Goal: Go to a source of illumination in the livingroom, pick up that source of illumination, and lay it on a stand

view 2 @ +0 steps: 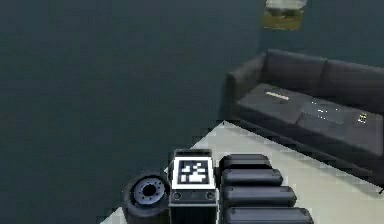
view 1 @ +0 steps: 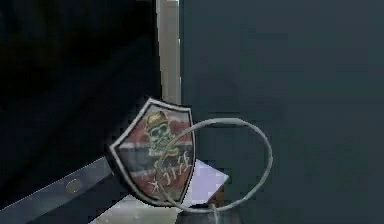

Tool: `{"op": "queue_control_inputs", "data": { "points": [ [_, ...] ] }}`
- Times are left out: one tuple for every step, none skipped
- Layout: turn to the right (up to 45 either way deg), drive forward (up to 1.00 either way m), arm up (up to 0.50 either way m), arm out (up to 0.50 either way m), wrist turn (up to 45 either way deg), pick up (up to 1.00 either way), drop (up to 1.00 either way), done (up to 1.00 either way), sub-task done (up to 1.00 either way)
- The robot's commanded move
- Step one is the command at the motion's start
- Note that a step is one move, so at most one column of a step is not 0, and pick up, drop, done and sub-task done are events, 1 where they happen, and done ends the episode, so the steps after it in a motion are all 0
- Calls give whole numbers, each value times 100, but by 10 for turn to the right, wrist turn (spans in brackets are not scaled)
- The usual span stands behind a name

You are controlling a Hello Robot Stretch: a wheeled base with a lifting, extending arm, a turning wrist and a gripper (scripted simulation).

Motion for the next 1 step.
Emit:
{"op": "queue_control_inputs", "data": {
  "points": [
    [-450,0,0,0,0,0,0,0,0]
  ]
}}
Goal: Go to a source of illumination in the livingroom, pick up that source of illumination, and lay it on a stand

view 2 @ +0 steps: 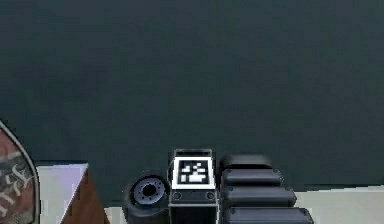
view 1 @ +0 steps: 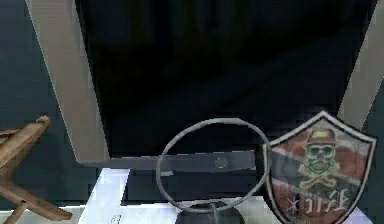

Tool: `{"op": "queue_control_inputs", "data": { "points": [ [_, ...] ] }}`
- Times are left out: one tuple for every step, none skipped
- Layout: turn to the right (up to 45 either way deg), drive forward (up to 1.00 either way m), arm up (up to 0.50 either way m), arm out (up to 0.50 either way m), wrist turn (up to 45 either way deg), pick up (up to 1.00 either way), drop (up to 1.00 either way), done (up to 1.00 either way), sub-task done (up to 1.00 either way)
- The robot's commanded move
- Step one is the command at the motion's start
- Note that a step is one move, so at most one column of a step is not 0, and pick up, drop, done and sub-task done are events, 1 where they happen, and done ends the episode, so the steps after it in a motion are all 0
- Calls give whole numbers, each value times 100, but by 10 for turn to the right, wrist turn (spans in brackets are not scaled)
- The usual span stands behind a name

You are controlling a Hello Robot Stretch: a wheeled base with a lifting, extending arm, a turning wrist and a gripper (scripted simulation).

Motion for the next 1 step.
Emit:
{"op": "queue_control_inputs", "data": {
  "points": [
    [-30,0,0,0,0,0,0,0,0]
  ]
}}
